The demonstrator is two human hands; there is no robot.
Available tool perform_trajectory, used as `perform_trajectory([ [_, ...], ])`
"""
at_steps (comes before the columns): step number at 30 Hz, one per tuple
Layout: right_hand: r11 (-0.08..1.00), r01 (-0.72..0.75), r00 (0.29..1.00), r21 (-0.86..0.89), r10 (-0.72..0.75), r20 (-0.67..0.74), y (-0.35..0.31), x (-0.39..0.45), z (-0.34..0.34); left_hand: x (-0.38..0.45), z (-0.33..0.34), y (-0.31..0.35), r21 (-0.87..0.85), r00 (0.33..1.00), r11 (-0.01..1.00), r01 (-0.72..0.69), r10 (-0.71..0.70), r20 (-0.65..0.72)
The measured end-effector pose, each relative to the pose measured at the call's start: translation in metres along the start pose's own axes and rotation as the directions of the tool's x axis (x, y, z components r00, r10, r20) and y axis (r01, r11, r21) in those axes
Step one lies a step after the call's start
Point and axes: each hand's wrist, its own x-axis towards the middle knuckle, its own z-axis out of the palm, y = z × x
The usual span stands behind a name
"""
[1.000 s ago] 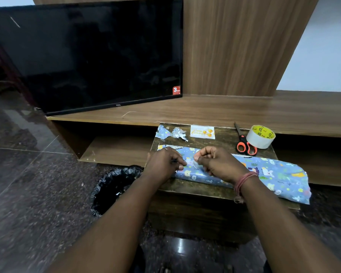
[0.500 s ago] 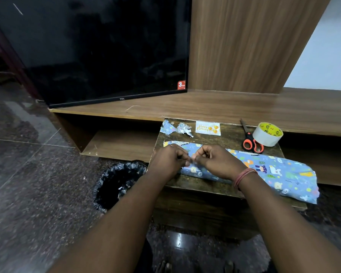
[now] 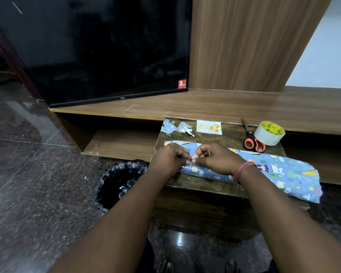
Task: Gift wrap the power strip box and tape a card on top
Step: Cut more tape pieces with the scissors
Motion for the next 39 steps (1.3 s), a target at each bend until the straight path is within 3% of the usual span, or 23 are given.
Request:
perform_trajectory([
  [21,0.972,-0.002,0.996,-0.235,-0.019,-0.086,-0.003,-0.001,0.008,-0.007,-0.004,0.008,-0.06,0.998,0.997,0.048,-0.046,0.039],
  [32,1.0,-0.011,0.996,-0.029,0.008,-0.092,0.002,-0.007,0.003,-0.009,-0.006,0.006,-0.022,0.996,0.999,0.039,-0.038,0.084],
  [39,0.995,-0.091,0.972,-0.044,0.079,-0.222,-0.001,-0.003,0.011,-0.01,-0.006,0.009,0.015,0.996,0.999,0.044,-0.045,0.082],
])
